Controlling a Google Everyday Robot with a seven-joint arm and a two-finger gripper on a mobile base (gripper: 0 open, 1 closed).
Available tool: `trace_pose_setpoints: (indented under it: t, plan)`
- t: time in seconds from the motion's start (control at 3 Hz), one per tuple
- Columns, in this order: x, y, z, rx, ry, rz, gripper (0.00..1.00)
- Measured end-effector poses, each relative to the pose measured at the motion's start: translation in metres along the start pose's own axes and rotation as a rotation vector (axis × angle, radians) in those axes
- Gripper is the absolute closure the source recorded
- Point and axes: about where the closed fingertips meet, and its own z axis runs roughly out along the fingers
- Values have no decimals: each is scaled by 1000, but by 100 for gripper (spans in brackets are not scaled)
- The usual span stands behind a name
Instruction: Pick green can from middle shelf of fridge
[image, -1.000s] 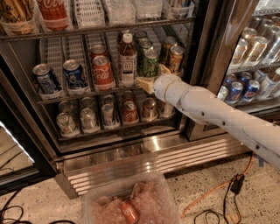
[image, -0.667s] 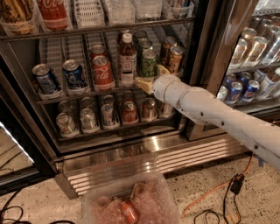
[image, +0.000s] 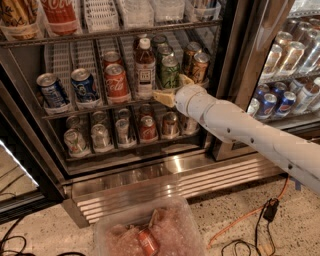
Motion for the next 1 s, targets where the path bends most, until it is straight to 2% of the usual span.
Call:
trace_pose_setpoints:
  t: [0.33, 0.67, 1.0]
  plan:
    - [0, -2, -1, 4, -1, 1, 30]
    - [-5, -22, -5, 84, -19, 1, 32]
    - [-12, -46, -18, 198, -56, 11, 24]
